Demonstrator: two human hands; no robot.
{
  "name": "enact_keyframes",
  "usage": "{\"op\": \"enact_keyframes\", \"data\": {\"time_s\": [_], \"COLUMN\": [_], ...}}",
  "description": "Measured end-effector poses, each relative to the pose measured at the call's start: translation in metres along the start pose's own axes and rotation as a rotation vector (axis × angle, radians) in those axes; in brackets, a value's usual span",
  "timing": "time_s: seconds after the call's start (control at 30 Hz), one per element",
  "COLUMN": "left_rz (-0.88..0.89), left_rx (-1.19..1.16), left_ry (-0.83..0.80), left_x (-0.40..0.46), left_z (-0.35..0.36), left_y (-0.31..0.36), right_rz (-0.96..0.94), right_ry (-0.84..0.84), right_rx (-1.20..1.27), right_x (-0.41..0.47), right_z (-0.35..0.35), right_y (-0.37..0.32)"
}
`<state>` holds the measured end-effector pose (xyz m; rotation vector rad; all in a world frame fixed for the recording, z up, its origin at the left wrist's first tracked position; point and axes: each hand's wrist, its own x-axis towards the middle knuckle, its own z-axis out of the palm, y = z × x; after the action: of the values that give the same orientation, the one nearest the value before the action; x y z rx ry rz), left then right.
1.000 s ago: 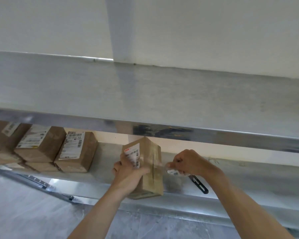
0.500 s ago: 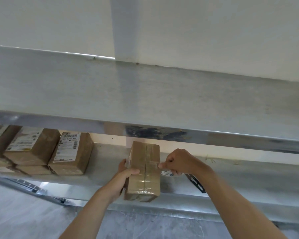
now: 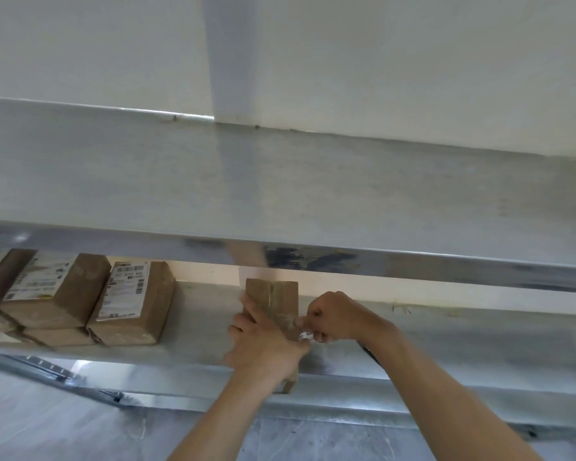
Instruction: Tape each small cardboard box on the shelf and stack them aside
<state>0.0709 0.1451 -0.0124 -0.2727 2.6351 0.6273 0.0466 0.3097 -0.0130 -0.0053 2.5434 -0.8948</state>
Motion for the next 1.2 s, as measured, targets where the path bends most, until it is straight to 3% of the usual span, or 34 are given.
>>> {"op": "enact_keyframes", "data": {"time_s": [0.13, 0.27, 0.47, 0.9, 1.2], "left_rz": [0.058, 0.09, 0.114, 0.137, 0.074], "left_rx": [0.024, 0.047, -0.031, -0.529, -0.922], "left_ry": [0.085, 0.14, 0.127, -0.071, -0.357], "left_x": [0.004, 0.001, 0.006, 0.024, 0.028], "left_z": [0.013, 0.012, 0.003, -0.008, 0.003], "left_y": [-0.002, -0.005, -0.024, -0.066, -0.077], "right_rz": [-0.013, -0.058, -0.046, -0.004, 0.044], "right_ry": [-0.052, 0.003, -0.002, 0.002, -0.031], "right_rx": [0.073, 0.056, 0.122, 0.046, 0.082], "right_x": [-0.007, -0.009, -0.011, -0.017, -0.012], "right_z": [-0.007, -0.007, -0.006, -0.017, -0.007], "right_y": [0.007, 0.015, 0.023, 0.032, 0.031]}}
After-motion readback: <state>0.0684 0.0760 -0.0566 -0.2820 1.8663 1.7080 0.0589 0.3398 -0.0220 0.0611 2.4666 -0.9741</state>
